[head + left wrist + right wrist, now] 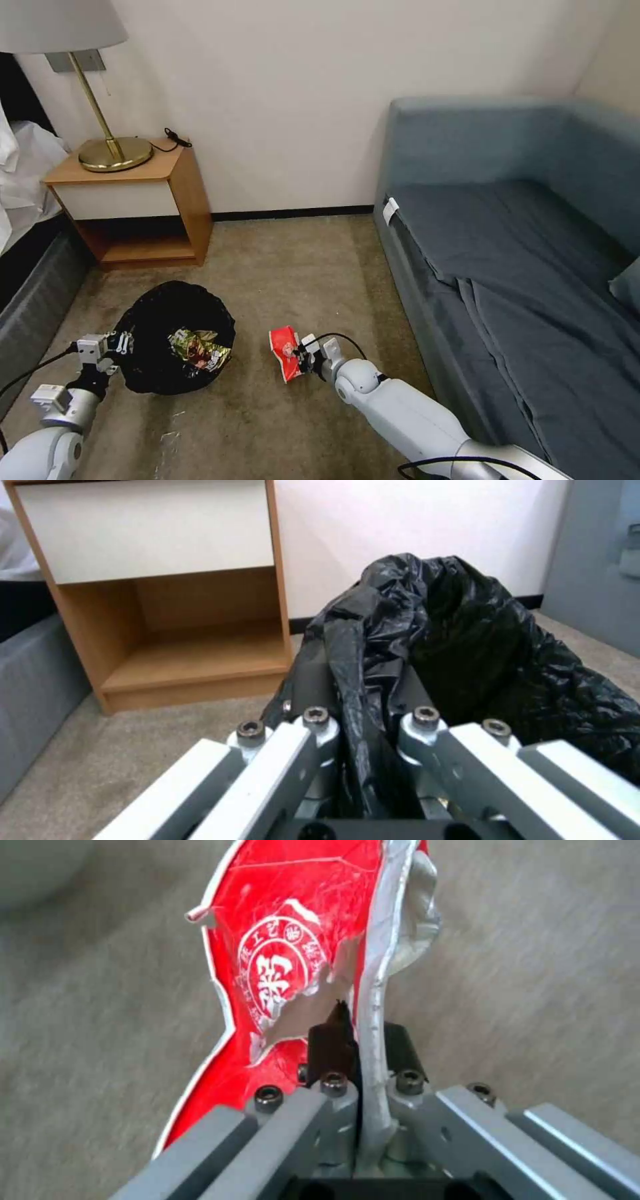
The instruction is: Pick up the trash bin, then pick up the garbage on the floor and place it into the trash bin.
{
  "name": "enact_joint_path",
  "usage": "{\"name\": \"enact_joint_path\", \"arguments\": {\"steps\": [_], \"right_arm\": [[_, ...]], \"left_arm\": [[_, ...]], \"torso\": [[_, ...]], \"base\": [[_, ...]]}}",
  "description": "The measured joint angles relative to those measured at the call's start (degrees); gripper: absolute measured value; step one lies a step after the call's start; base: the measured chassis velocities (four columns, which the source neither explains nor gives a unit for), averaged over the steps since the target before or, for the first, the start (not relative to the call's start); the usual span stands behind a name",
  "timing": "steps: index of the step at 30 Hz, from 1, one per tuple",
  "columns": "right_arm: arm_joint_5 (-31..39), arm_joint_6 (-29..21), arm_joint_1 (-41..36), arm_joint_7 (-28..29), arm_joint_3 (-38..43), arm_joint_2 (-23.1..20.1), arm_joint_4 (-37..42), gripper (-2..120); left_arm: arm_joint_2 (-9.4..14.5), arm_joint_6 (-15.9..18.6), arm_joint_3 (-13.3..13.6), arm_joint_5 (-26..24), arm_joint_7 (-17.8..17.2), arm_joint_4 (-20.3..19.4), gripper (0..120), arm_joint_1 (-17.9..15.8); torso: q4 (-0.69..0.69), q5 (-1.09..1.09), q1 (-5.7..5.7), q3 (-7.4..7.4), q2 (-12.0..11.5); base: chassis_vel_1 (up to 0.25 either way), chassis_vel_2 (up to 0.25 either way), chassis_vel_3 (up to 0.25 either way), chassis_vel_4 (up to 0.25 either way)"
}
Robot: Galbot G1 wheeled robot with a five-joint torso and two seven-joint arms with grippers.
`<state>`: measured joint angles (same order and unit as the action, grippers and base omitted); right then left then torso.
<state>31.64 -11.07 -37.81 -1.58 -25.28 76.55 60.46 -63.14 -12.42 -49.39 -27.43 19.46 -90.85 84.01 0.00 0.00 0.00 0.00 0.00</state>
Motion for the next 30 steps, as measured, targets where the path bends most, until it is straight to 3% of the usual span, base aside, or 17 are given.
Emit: {"name": "enact_joint_path", "arguments": {"steps": [8, 10, 16, 21, 30], "right_arm": [[1.3, 0.7, 0.9, 1.9, 2.4, -2.6, 7.9, 0], [5.0, -1.0, 1.1, 4.4, 2.8, -4.7, 15.7, 0], [13.1, -5.4, 2.9, 8.4, 2.5, -6.9, 26.0, 0], [18.1, -7.6, 5.7, 11.3, 0.6, -5.0, 31.3, 0], [21.0, -8.2, 7.3, 11.4, -1.9, -0.6, 30.5, 0]], "left_arm": [[0.3, 0.0, 0.1, 0.1, 0.0, -0.5, 5, 0.3], [0.4, 0.1, 0.6, 0.2, 0.0, -0.8, 5, 0.0], [0.3, 0.7, 1.6, 0.3, -0.4, -1.5, 5, -0.8], [0.0, 0.8, 2.2, 0.9, -0.5, -1.7, 5, -1.0], [-0.3, 0.7, 2.4, 0.7, -0.5, -1.4, 5, -0.7]], "torso": [[0.01, 0.01, 0.00, 0.00, 0.0], [0.00, 0.00, 0.00, 0.00, 0.0], [-0.01, 0.00, 0.00, 0.00, 0.0], [0.01, 0.00, 0.00, 0.00, 0.0], [0.01, 0.00, 0.00, 0.00, 0.0]], "base": [[0.000, 0.000, 0.000, 0.000], [0.000, 0.000, 0.000, 0.000], [0.000, 0.000, 0.000, 0.000], [0.000, 0.000, 0.000, 0.000], [0.000, 0.000, 0.000, 0.000]]}}
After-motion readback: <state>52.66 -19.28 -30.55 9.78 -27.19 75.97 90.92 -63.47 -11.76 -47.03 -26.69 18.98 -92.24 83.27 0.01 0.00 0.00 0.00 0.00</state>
